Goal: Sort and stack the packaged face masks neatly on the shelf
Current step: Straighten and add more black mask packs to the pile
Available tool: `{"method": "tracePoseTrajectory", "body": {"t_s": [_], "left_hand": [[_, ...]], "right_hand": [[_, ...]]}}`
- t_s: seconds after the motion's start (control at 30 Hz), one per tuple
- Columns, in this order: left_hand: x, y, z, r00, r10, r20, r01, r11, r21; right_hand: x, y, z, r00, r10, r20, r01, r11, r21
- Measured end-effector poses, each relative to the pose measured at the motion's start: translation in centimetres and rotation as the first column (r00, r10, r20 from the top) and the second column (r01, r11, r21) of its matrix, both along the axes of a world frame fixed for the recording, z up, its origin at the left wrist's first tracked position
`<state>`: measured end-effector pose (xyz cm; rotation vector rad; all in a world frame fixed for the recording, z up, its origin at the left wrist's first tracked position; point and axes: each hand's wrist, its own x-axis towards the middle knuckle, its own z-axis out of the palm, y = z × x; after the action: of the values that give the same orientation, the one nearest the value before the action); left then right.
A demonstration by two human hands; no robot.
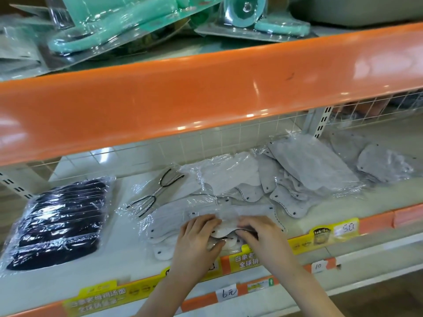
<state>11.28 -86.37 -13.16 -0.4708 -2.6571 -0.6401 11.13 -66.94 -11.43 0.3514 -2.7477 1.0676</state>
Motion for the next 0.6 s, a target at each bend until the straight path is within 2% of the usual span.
{"method": "tracePoseTrajectory", "body": {"t_s": [0.13, 0.27, 0.43, 0.6], "left_hand": [[-0.1, -0.1, 0.1, 0.999, -0.020, 0.042, 0.015, 0.994, 0.108], [-0.3, -0.5, 1.4, 0.989, -0.040, 0.141, -0.013, 0.935, 0.356], [-0.2, -0.9, 4.5, 0.992, 0.024, 0.127, -0.073, 0.915, 0.396], [-0.1, -2.2, 7.8, 0.961, 0.085, 0.261, -0.239, 0.729, 0.641]], "right_hand": [[0.3, -0.1, 0.2, 1.000, 0.001, -0.013, -0.002, 0.999, -0.046], [0.2, -0.1, 0.9, 0.998, 0.012, -0.057, -0.015, 0.999, -0.045], [-0.5, -0.5, 2.8, 0.980, -0.031, -0.195, 0.033, 0.999, 0.005], [-1.5, 0.3, 4.2, 0.966, -0.101, -0.237, 0.119, 0.991, 0.064]]}}
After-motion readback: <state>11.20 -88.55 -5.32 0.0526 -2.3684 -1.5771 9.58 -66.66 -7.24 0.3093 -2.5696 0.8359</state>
